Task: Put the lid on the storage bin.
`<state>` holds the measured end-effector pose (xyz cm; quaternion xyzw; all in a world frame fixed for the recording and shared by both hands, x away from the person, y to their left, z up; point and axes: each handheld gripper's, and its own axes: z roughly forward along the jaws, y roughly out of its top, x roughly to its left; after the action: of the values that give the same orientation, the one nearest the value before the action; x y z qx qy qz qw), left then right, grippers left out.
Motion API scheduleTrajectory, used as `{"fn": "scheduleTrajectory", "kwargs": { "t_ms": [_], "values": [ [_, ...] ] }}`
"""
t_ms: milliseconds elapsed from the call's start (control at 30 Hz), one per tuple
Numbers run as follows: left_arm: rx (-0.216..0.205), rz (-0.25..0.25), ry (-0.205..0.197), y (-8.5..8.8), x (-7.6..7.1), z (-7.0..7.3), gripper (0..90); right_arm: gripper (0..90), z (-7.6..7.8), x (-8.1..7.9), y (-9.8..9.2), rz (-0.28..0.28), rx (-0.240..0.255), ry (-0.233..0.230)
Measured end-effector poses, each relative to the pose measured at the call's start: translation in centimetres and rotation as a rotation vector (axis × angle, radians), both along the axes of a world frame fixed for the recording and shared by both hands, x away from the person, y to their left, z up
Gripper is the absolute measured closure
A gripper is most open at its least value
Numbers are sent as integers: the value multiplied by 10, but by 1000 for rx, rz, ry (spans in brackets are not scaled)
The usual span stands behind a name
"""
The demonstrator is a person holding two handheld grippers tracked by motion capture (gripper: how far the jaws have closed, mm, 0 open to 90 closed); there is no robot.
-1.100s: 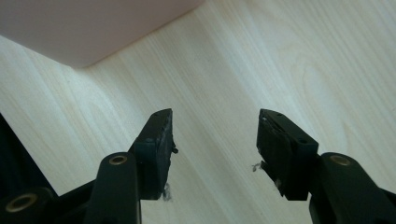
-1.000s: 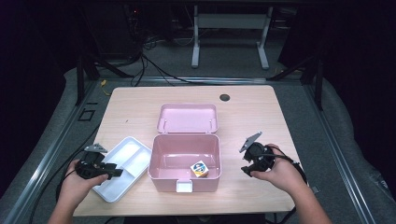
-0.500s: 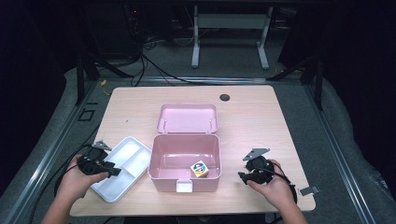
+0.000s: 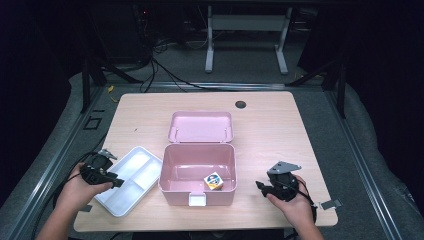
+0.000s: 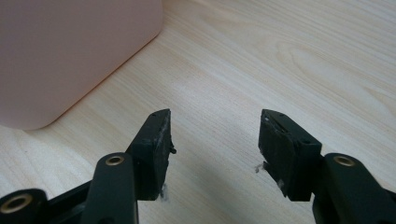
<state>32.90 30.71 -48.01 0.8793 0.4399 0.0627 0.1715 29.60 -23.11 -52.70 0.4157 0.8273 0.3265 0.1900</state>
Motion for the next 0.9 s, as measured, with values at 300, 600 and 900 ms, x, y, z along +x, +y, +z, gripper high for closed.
{"fn": "scheduleTrajectory", "kwargs": {
  "t_ms": [300, 600, 900],
  "values": [
    [58, -37, 85, -11, 17, -10, 747, 448, -3, 0, 3, 33, 21, 6],
    [139, -77, 153, -22, 34, -23, 764, 449, -4, 0, 3, 46, 10, 21],
    [167, -72, 218, -30, 45, -38, 837, 454, -6, 0, 4, 55, 2, 31]
  ]
}}
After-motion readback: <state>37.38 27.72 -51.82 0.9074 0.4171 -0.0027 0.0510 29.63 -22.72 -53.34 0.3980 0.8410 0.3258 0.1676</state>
